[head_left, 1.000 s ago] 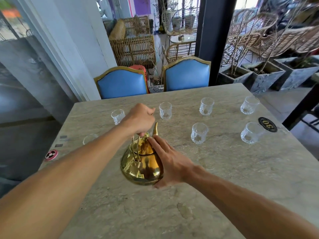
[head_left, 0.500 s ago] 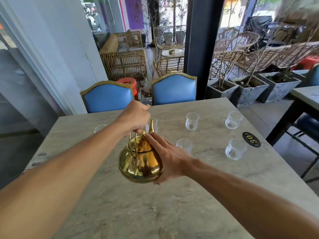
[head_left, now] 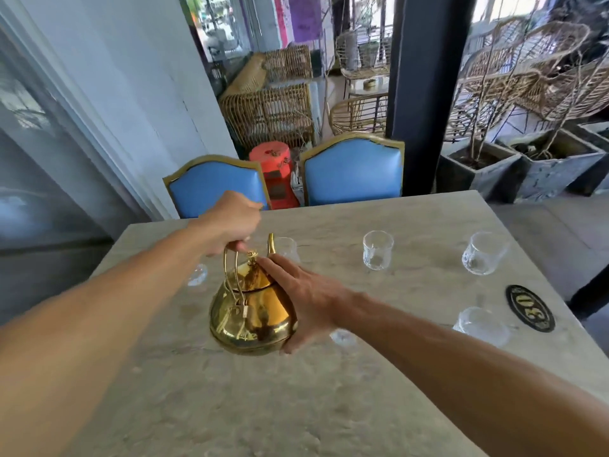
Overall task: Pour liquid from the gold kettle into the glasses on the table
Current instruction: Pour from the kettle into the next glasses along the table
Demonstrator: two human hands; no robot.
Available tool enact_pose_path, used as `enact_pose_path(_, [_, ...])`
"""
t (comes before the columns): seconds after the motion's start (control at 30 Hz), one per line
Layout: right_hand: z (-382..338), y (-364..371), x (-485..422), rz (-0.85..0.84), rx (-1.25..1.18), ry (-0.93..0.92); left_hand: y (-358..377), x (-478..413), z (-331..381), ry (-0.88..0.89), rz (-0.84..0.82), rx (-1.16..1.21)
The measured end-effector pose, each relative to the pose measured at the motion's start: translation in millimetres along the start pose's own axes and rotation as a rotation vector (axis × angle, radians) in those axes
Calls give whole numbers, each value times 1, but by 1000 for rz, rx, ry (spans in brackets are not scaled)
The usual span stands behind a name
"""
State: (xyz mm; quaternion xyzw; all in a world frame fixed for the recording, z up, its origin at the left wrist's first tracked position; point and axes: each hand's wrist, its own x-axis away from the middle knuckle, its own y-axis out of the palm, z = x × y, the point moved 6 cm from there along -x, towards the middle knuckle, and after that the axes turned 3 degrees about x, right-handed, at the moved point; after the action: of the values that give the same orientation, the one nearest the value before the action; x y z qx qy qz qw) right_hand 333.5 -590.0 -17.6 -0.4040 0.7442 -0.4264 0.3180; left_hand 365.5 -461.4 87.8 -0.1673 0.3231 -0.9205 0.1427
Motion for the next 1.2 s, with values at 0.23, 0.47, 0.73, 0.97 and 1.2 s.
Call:
enact_pose_path(0.23, [33,5,-17,-63,-39,-26,12,-34,-3,-93,-4,-3])
enact_pose_path(0.47, [58,13,-28,-99,-81,-33,27,-61,-7,-140,-9,-52])
enact_pose_path(0.73, [73,21,-37,-97,-144,-31,34,-85,-12,-207,-19,-82])
enact_pose_path(0.97, [80,25,-42,-117,-180,-2,40,-104,-19,-250,-43,-141])
enact_pose_path(1.2, [89,26,-45,-138,-215,28,47,-119,-22,-266,-65,-192])
